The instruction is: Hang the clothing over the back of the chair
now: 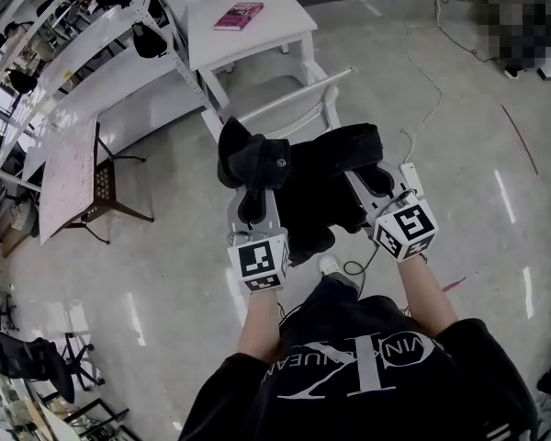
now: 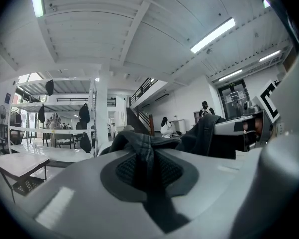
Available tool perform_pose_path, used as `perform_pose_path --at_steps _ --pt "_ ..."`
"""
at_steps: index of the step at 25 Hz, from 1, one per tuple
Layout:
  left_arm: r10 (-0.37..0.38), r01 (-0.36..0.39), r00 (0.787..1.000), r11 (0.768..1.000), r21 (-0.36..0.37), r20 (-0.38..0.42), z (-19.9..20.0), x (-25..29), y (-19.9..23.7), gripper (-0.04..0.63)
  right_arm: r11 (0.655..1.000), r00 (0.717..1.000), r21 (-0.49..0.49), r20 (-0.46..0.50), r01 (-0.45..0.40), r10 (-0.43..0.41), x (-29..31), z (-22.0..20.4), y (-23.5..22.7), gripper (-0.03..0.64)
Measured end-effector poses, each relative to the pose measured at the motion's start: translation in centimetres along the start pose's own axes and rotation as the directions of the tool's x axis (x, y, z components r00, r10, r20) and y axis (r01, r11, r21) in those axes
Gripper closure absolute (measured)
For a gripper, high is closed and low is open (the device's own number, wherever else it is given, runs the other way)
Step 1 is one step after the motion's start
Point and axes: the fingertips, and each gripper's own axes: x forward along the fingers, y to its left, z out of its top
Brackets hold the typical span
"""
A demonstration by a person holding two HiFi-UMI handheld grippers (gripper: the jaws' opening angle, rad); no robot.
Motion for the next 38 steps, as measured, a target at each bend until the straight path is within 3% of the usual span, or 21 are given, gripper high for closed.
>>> perform_pose_path --at_steps 14,18,28,33,38 --pt "0.037 -0.038 0.996 0.999 0.015 0.078 2.3 9.5 3.4 0.535 0.996 0.996 -0.049 0.028 -0.080 0.082 9.7 2.6 -5.7 0.520" --pt "0.053 -0.055 0.993 0.998 0.021 0.102 4.5 12.5 5.0 0.535 0.993 0.993 -0.062 0.063 -0.100 0.104 13.1 4.8 -7.2 0.520" --pt "0.049 -0.063 0.987 0.994 0.086 0.152 8.0 13.5 4.9 0.535 0.988 0.980 -0.080 0.138 -0.134 0.144 14.4 8.1 -7.8 0.520" --pt "0.067 -0.081 0.983 0.993 0.080 0.168 8.5 14.2 5.3 0.535 0.982 0.966 -0.088 0.185 -0.169 0.183 15.9 9.1 -8.1 0.520" --pt "0.119 -0.134 0.972 0.989 0.065 0.201 11.5 16.1 7.1 0.535 0.967 0.942 -0.125 0.225 -0.224 0.248 18.6 12.2 -9.0 0.520"
